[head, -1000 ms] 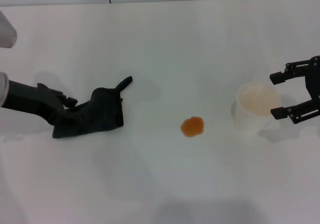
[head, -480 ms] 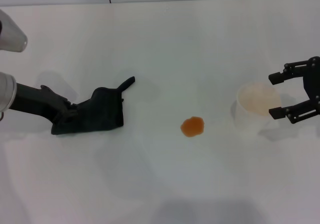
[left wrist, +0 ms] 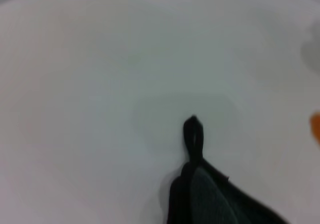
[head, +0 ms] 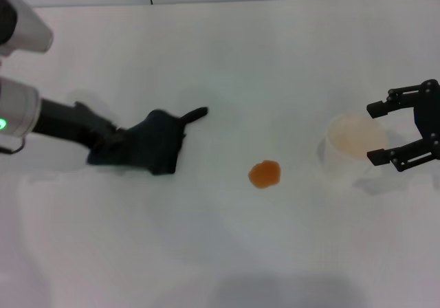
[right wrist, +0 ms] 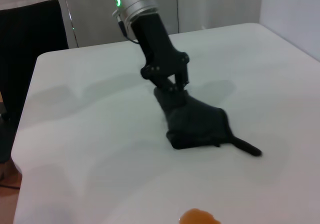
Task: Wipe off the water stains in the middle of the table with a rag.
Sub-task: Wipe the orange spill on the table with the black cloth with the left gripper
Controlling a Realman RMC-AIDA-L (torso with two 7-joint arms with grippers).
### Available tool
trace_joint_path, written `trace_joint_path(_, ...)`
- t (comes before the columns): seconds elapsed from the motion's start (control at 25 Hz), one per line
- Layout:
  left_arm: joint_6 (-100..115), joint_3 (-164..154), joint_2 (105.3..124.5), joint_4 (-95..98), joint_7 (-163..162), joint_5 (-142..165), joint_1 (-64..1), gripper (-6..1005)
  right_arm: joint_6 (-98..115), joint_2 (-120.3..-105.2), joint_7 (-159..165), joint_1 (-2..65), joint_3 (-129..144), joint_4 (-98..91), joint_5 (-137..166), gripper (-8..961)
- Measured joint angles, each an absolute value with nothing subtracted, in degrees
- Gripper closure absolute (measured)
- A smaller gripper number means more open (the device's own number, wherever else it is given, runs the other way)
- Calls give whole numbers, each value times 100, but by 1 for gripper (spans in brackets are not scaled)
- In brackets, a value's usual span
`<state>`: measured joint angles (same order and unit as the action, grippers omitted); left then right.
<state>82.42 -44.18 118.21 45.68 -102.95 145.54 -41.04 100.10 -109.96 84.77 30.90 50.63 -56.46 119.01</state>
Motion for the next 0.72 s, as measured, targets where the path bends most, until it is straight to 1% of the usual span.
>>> trace_joint_path(0.16, 8201, -4417, 11902, 4510, -10694, 14382, -4413, 940, 10010, -11021, 8476, 3124, 5096, -5646, 11901, 113)
trace_joint_path(0.2, 8163, -4445, 11929, 4374, -10769, 14342, -4626, 940, 10009, -11024, 8481, 3130, 5105, -5646, 11901, 113)
trace_joint_path(0.4, 7792, -4647, 11941, 4024, -10779, 14031, -4905, 940, 9981, -11083, 8471, 3135, 5117, -5645, 11901, 113)
trace_joint_path(0.72, 7087, -6451, 11956, 3525, -11010, 13224, -5176, 940, 9990, -11097, 8499, 3138, 5115, -5644, 11916, 114)
